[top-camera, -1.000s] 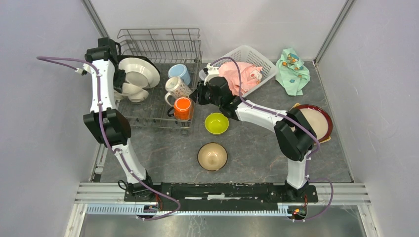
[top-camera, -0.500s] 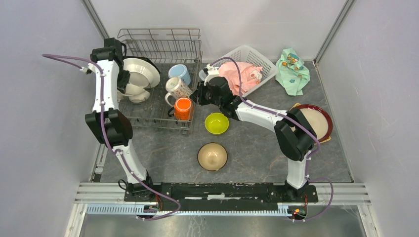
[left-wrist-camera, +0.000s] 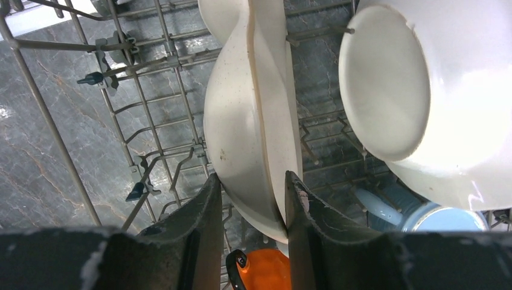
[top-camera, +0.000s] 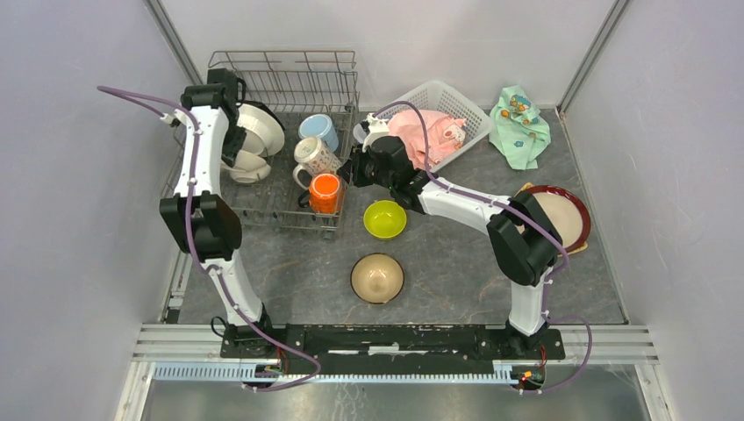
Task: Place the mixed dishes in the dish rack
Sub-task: Insert the plate into the dish rack.
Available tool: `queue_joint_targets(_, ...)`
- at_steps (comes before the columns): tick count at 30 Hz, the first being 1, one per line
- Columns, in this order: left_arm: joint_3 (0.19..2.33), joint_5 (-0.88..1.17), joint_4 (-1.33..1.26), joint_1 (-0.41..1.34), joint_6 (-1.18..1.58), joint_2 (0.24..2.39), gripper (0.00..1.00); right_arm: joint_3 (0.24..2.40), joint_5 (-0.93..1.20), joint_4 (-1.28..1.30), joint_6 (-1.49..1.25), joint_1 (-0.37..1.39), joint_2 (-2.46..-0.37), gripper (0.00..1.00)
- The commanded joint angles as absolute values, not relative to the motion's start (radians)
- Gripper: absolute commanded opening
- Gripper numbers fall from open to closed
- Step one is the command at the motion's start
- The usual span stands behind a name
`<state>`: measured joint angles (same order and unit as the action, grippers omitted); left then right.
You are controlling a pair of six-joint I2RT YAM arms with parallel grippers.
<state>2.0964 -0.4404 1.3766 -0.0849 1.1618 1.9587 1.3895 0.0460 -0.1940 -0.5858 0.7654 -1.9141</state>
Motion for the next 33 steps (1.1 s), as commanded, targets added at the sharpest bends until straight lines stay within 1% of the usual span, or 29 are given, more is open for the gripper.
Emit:
queue_joint_targets(1,2.058,-0.179,1.068,0.029,1.133,1.953,0.07,1.368,0.066,-0.089,-0.55,0.768,-1.94,0.28)
queue_joint_targets(9,1.994,-0.177,1.06,0.054,1.059,1.93,0.11,1.365,0.067,-0.097,-0.558,0.769,-1.94,0.28)
queue_joint_targets(13,1.997,-0.148,1.062,0.058,1.039,1.934,0.16,1.363,0.069,-0.099,-0.566,0.768,-1.939,0.28)
queue_joint_targets(15,2.002,-0.153,1.063,0.058,1.036,1.928,0.21,1.361,0.067,-0.103,-0.566,0.768,-1.935,0.29)
queue_joint_targets(16,2.006,-0.155,1.062,0.058,1.033,1.926,0.25,1.359,0.067,-0.104,-0.566,0.768,-1.935,0.28)
queue_joint_targets(18,2.018,-0.159,1.063,0.058,1.02,1.925,0.38,1.361,0.068,-0.107,-0.566,0.769,-1.933,0.29)
queue_joint_targets(20,2.033,-0.16,1.069,0.057,1.012,1.928,0.45,1.361,0.068,-0.11,-0.568,0.768,-1.927,0.29)
queue_joint_targets(27,2.076,-0.143,1.092,0.057,0.979,1.935,0.56,1.36,0.067,-0.101,-0.571,0.768,-1.925,0.33)
queue_joint_targets(30,2.077,-0.175,1.125,0.058,0.973,1.918,0.59,1.364,0.082,-0.097,-0.566,0.769,-1.926,0.35)
queue_joint_targets(33,2.077,-0.204,1.132,0.058,0.975,1.895,0.6,1.365,0.083,-0.094,-0.56,0.769,-1.919,0.35)
